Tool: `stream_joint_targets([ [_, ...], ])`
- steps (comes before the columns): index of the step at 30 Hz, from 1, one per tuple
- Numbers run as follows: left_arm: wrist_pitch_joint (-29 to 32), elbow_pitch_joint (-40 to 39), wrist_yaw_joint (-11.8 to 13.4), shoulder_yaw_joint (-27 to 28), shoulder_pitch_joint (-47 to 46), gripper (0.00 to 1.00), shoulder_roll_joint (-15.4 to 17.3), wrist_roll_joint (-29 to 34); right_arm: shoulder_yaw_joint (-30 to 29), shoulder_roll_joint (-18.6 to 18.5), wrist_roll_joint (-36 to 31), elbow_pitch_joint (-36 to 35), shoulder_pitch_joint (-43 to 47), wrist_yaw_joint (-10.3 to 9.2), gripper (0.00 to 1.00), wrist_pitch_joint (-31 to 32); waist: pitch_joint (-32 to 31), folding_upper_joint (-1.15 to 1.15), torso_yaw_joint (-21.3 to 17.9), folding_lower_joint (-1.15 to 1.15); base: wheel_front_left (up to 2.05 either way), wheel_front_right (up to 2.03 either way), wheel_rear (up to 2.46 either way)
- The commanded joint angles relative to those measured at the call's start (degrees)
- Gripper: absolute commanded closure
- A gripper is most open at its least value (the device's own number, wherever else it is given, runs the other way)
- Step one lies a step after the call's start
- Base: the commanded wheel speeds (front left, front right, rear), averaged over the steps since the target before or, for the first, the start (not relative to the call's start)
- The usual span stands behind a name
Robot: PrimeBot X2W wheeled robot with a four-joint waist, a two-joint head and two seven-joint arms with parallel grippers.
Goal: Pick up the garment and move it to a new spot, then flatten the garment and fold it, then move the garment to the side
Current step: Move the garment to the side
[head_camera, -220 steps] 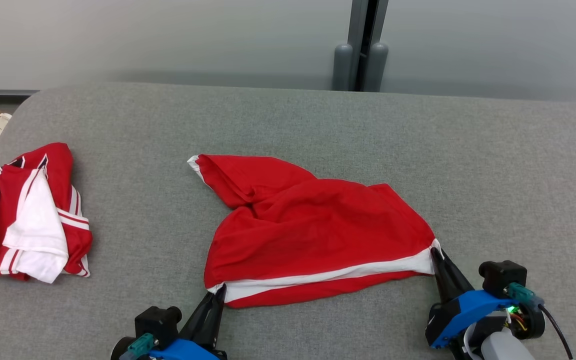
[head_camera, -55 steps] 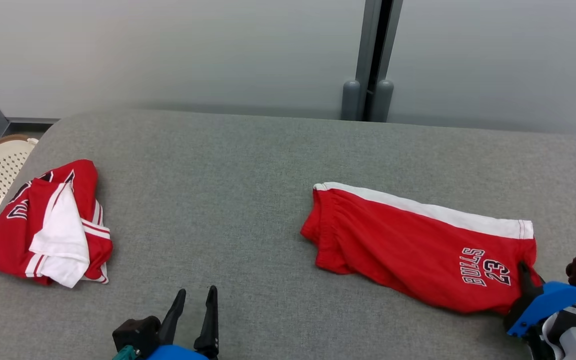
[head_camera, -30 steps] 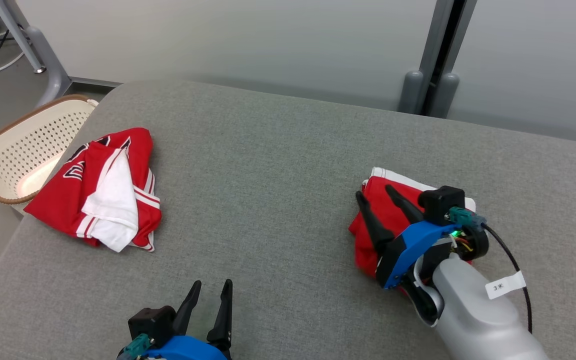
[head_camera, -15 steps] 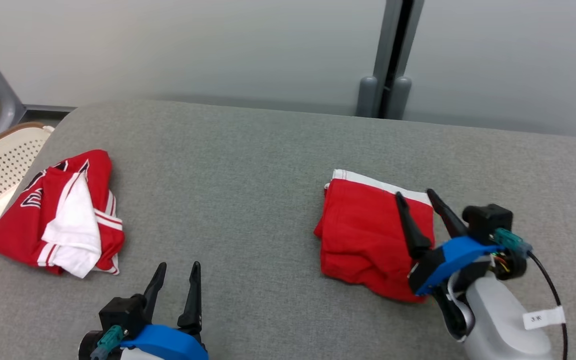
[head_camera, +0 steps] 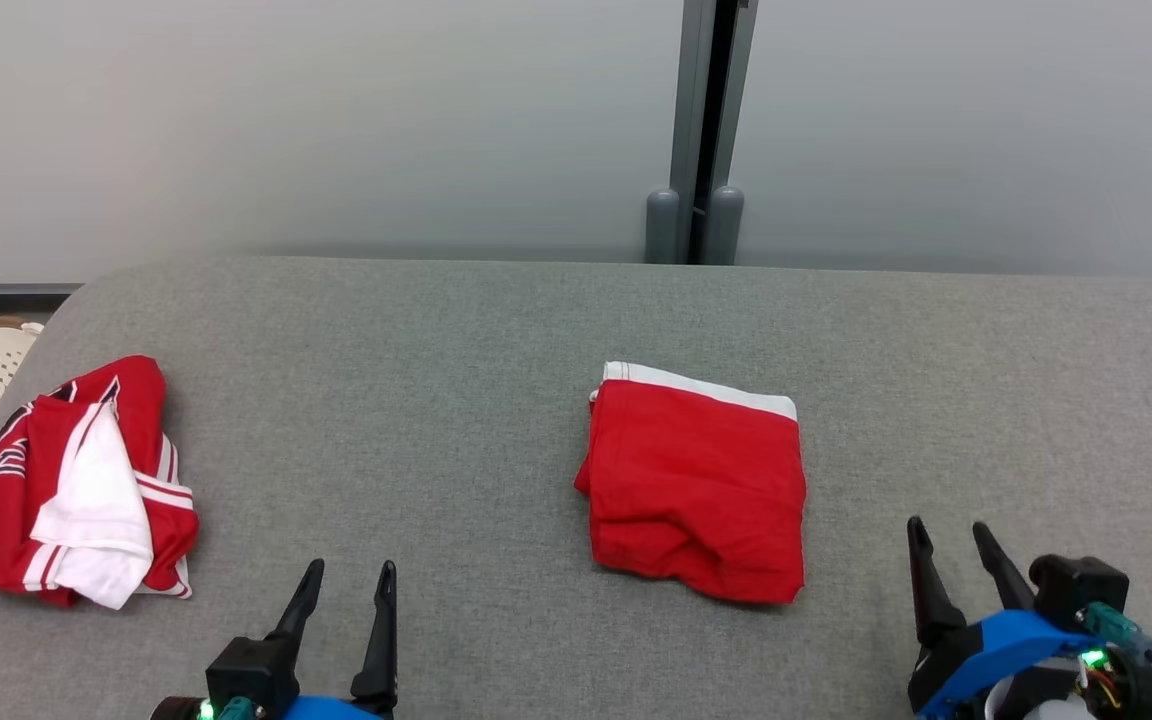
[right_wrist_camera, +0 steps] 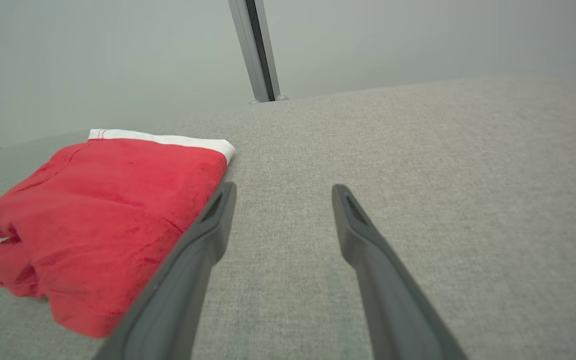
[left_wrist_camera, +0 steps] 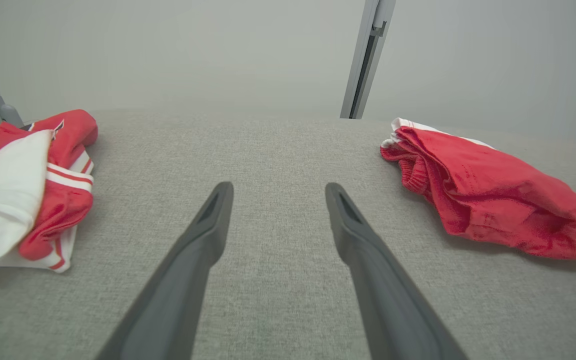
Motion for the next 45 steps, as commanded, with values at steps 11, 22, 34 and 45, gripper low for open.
stream_joint_targets([
  [11, -0.17, -1.35, 0.32, -0.76, 1.32, 0.00, -0.42, 0.32, 2.74, 0.03, 1.78, 0.46, 2.35, 0.02, 0.00, -0.20, 0.30, 0.00, -0.11, 0.01, 0.00, 0.00, 0.00],
  [22, -0.17, -1.25, 0.06, -3.40, -1.90, 0.00, -0.39, -1.65, 6.82, -0.01, 1.81, 6.90, -11.16, 0.02, 0.00, -0.20, 5.99, 0.00, 4.39, 0.01, 0.00, 0.00, 0.00],
  [34, -0.17, -0.49, -0.15, -5.13, -3.55, 0.00, -0.42, -3.21, -6.19, -0.03, -12.39, 24.55, -18.19, 0.00, 0.00, 1.09, 9.86, 0.00, 9.93, 0.01, 0.00, 0.00, 0.00],
  [45, -0.17, -1.68, -0.17, -6.01, -4.43, 0.00, -0.44, -3.00, -2.14, -0.33, -8.84, 26.20, -20.49, -0.06, 1.00, 0.01, 9.05, 0.00, 2.47, 0.01, 0.00, 0.00, 0.00],
])
